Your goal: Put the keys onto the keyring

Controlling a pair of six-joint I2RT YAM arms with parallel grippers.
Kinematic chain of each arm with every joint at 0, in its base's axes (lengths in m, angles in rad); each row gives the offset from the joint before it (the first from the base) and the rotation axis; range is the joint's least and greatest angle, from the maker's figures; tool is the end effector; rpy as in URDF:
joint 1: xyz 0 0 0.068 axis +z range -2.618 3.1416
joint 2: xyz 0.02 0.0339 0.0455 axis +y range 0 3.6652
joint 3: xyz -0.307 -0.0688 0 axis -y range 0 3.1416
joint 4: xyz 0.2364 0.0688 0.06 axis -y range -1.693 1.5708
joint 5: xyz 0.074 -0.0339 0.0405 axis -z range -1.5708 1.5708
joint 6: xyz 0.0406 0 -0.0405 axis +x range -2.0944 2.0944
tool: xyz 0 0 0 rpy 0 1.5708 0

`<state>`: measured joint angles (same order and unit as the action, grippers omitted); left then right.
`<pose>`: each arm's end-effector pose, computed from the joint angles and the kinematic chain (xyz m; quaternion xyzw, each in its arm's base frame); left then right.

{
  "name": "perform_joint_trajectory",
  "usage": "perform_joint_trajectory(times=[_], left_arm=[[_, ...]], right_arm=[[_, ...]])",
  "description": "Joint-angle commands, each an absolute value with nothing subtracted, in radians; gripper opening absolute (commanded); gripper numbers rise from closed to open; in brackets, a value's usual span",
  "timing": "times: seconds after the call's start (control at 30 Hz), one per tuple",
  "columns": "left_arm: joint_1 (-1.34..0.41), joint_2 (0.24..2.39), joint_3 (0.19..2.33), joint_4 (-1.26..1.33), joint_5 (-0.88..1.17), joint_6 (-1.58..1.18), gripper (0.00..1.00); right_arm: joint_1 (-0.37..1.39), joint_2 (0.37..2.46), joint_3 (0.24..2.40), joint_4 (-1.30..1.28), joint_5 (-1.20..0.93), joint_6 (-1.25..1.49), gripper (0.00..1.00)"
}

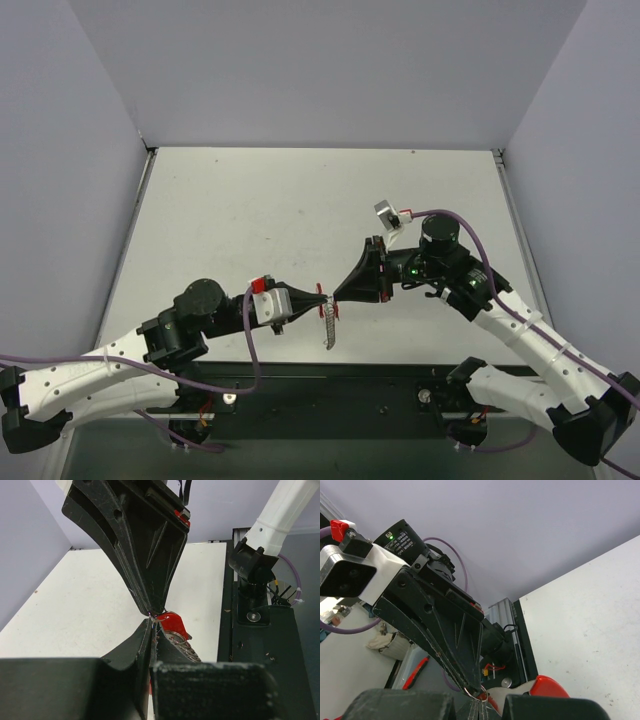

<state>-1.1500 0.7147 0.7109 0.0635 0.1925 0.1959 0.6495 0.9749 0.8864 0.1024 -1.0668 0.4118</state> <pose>0.0494 -0.1295 0.3806 0.4801 0.4901 -0.3912 0.6134 0.1235 0.1384 0.4078 -0.4312 0.5574 0.6182 0.3481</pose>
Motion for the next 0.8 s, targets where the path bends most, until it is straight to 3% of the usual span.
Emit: perform_joint_trajectory(times=[0.0,0.77], left_arm=[[-1.158,0.686,0.723,0.183,0.285,0.201,0.0],[-1.158,0.683,0.724,0.183,0.345,0.238,0.0]], right_arm=[[0.644,0.996,0.893,0.16,-1.042,0.399,0.0],[0.627,1.022,0.89,0.189,-1.098,0.455,0.0]])
